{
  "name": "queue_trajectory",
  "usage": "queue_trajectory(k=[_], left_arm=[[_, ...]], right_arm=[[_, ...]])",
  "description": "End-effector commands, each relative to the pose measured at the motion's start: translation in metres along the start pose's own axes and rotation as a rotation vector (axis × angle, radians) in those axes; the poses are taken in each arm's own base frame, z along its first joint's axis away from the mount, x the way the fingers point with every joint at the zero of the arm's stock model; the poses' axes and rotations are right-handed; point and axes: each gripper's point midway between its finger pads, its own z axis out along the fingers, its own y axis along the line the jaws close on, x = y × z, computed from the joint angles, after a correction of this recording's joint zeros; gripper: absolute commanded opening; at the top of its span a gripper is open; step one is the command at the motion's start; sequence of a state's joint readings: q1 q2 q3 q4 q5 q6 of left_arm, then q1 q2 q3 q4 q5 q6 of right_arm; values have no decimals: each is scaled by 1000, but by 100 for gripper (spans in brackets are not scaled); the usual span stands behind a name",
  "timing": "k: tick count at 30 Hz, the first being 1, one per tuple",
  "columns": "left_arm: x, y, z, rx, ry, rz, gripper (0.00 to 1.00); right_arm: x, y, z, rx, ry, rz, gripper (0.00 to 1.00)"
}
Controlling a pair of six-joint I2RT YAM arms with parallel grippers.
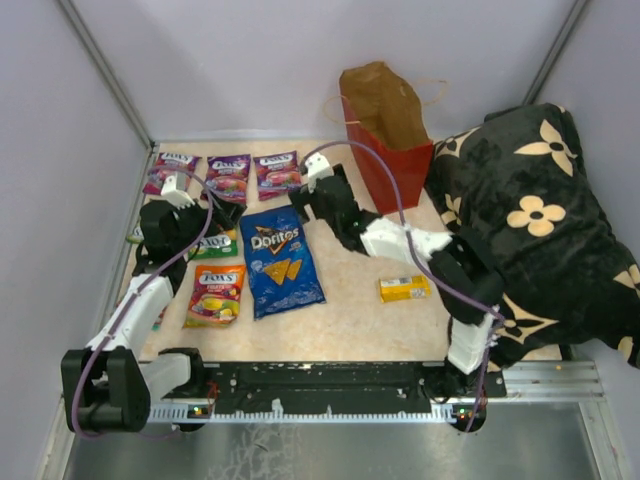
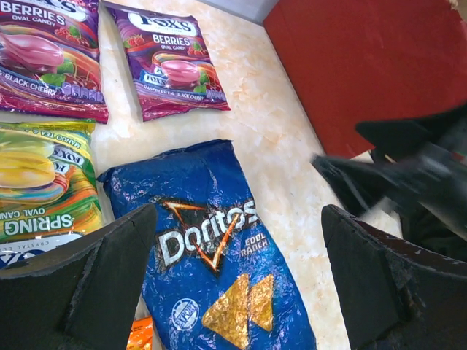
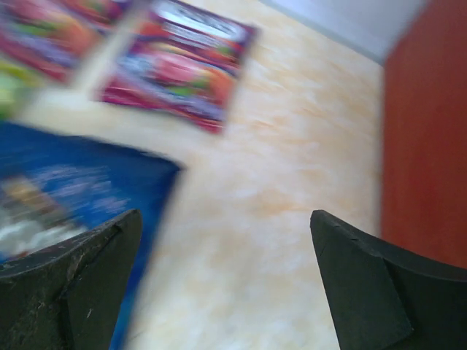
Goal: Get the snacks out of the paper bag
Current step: Move the paper bag to the center of the board, then move the snack to the center of the board.
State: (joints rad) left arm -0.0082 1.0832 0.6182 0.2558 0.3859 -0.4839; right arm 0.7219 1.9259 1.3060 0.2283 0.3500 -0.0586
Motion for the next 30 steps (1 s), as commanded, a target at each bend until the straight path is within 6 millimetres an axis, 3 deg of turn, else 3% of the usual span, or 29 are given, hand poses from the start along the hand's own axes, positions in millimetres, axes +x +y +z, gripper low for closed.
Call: queue_trajectory(k=[1,4,9,12,15,20,27,30], left_arm=[[-1,-4,2,42,0,39,100],[0,-4,2,46,4,41,100],[1,-7,2,60,13,41,100],[2,-8,1,66,14,41,100],[3,-9,1,72,16,41,100],[4,-10,0,77,19,40,100],[3,-10,-2,74,13,46,100],[4,-9,-2,72,12,46,100]], right_arm=[[-74,45,-91,-212,-259,78,99],[-36,34,-127,-117,-207,115,98],[50,-16,-168,93,7,187,81],[85,-40,-194,179,117,184,75],[115,-50,-210,215,224,172,74],[140,-48,-217,222,328,180,61],[164,-31,-201,193,427,117,44],[173,-27,-195,187,458,95,44]])
